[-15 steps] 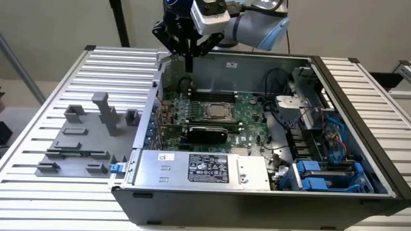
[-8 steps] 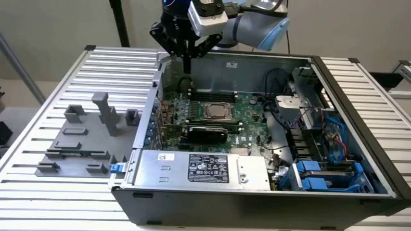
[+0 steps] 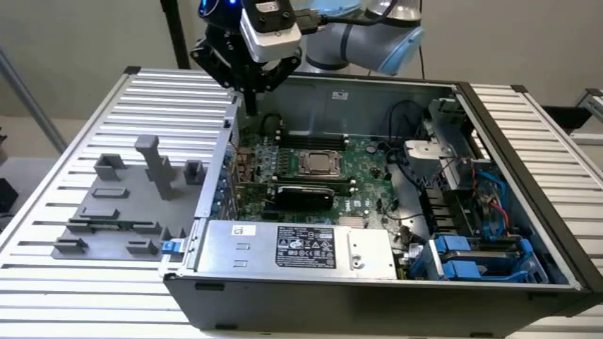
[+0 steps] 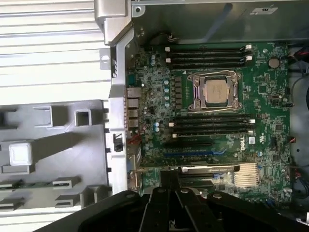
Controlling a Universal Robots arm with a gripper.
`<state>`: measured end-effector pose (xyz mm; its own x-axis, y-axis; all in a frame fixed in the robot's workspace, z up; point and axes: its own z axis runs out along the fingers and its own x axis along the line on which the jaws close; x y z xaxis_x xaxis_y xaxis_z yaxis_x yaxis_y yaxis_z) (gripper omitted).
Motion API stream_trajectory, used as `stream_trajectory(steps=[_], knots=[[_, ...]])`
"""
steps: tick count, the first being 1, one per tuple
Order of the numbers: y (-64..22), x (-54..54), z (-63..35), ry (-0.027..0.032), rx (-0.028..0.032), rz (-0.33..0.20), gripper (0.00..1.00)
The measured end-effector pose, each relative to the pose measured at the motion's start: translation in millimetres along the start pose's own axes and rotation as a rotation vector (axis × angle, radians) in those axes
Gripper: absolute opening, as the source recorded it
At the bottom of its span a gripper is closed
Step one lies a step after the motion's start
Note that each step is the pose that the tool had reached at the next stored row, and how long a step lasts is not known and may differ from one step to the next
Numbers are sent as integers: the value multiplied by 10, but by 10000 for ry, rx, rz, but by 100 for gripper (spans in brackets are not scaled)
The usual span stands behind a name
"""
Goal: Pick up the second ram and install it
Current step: 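Reach for the second ram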
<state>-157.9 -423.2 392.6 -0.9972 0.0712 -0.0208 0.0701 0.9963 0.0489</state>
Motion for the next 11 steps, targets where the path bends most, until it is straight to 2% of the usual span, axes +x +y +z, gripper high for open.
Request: stream_trajectory(steps=[5, 11], knots=[[-72, 225, -8, -24, -1, -1, 0], [-123, 493, -15, -25, -2, -2, 0]])
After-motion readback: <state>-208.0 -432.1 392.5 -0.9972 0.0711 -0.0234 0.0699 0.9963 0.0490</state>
